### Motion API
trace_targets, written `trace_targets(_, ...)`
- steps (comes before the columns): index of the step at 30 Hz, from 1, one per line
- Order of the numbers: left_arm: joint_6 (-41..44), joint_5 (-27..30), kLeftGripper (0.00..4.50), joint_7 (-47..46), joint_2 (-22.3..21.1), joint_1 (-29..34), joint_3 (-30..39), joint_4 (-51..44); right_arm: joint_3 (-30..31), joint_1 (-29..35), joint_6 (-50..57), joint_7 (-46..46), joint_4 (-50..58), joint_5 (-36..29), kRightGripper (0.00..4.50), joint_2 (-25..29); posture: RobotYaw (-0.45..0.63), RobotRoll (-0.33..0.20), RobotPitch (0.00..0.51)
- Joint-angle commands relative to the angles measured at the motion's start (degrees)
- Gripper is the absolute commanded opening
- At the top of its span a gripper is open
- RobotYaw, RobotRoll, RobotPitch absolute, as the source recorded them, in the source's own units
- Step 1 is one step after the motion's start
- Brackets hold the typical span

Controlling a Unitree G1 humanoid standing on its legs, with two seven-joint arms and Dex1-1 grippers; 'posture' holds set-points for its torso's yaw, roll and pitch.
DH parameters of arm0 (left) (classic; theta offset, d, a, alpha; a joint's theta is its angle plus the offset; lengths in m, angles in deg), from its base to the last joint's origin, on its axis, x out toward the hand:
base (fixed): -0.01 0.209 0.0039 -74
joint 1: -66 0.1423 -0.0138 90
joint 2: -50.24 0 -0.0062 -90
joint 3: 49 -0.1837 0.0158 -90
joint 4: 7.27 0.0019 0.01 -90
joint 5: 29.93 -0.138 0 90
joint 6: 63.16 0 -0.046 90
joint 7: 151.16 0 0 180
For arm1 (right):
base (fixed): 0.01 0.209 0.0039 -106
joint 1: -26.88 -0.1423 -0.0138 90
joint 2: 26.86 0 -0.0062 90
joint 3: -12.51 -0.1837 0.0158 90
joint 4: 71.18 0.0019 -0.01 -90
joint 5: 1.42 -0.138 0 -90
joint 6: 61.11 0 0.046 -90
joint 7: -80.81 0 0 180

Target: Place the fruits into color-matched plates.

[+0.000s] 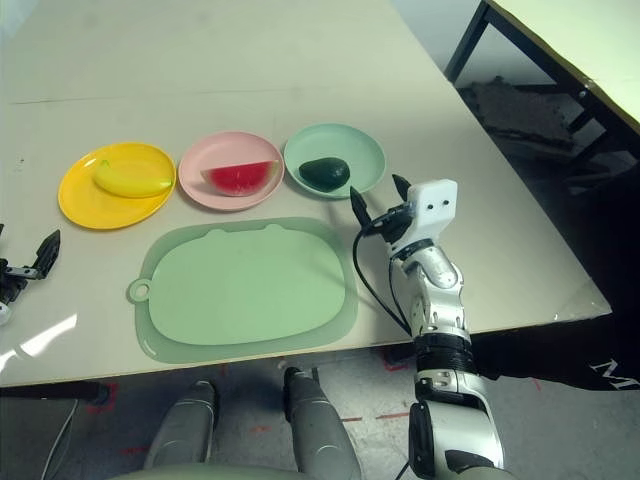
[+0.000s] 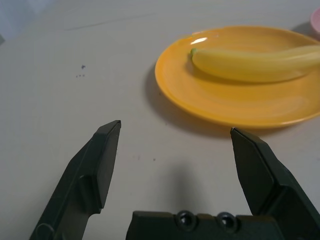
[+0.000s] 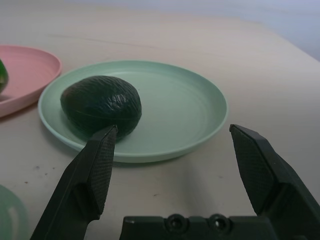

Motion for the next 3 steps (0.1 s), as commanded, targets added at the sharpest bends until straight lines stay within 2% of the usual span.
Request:
trace_targets(1, -0.17, -0.38, 4.46, -0.44, 0.32, 1.85, 0.67, -1.61, 1.03, 0.25, 0.40, 0.18, -0.07, 0.66, 4.50, -0.30, 0.13, 0.000, 0.265)
trace_targets(3, -0.15, -0.47, 4.46, -0.92, 0.27, 2.03, 0.96, -1.91, 0.88, -0.28, 0.34, 0.12, -0.70, 0.55, 4.50, -0.31, 0.14, 0.000, 0.263)
